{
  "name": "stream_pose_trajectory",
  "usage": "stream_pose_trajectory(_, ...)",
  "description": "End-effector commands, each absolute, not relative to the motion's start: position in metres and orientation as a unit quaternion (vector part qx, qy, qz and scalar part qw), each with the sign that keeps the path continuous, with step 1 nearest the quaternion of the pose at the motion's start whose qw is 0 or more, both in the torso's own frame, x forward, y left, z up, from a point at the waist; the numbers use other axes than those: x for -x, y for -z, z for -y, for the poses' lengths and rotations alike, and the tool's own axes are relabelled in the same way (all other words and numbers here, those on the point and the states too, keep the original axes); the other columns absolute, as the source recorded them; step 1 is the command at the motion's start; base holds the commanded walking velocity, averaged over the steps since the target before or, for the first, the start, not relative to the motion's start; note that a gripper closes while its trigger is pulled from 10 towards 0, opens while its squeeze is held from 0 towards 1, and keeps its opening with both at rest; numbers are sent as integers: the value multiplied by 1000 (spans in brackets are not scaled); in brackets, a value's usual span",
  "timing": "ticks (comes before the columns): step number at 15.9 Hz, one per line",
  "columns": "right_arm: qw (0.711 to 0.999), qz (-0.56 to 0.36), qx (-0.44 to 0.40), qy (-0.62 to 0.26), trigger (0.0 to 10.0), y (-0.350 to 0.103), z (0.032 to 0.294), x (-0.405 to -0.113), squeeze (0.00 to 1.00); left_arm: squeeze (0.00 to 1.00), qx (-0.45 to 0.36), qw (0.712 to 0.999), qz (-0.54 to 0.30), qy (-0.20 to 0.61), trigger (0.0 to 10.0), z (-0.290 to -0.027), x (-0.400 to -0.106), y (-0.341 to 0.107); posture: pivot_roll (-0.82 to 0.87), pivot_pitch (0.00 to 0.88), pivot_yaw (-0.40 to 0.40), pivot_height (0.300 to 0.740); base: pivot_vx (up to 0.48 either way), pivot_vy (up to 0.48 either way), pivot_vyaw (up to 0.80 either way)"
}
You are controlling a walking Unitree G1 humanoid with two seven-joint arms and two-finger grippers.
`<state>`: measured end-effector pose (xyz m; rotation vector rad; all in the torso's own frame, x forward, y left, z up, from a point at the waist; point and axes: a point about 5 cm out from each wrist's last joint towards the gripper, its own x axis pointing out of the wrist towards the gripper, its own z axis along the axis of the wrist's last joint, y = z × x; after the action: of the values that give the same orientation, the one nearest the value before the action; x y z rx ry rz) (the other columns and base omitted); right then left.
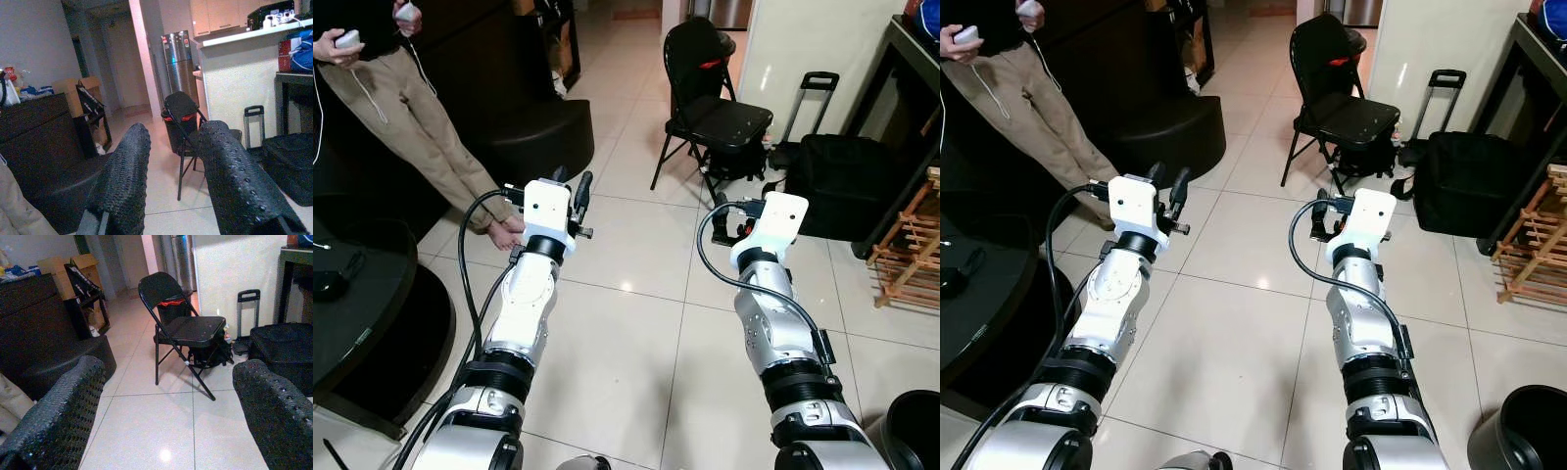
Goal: Picking trash to rubbish bin
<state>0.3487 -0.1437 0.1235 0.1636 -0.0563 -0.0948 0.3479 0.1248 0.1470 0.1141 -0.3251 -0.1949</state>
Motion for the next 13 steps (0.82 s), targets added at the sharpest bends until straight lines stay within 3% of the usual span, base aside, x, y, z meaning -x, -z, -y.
stream_pose_trajectory(1,994,41,-90,50,10000,-129,143,-349,0,0,-63,983,144,99,10000,-127,-347,-141,-24,0,91,740,0,0,0)
stream_pose_trajectory(4,992,59,-108,41,10000,-134,141,-348,0,0,-65,985,124,99,10000,-128,-343,-129,-22,0,92,740,0,0,0)
stream_pose_trajectory(13,990,61,-117,39,10000,-136,143,-348,0,0,-67,987,112,97,10000,-127,-340,-123,-28,0,82,740,0,0,-800)
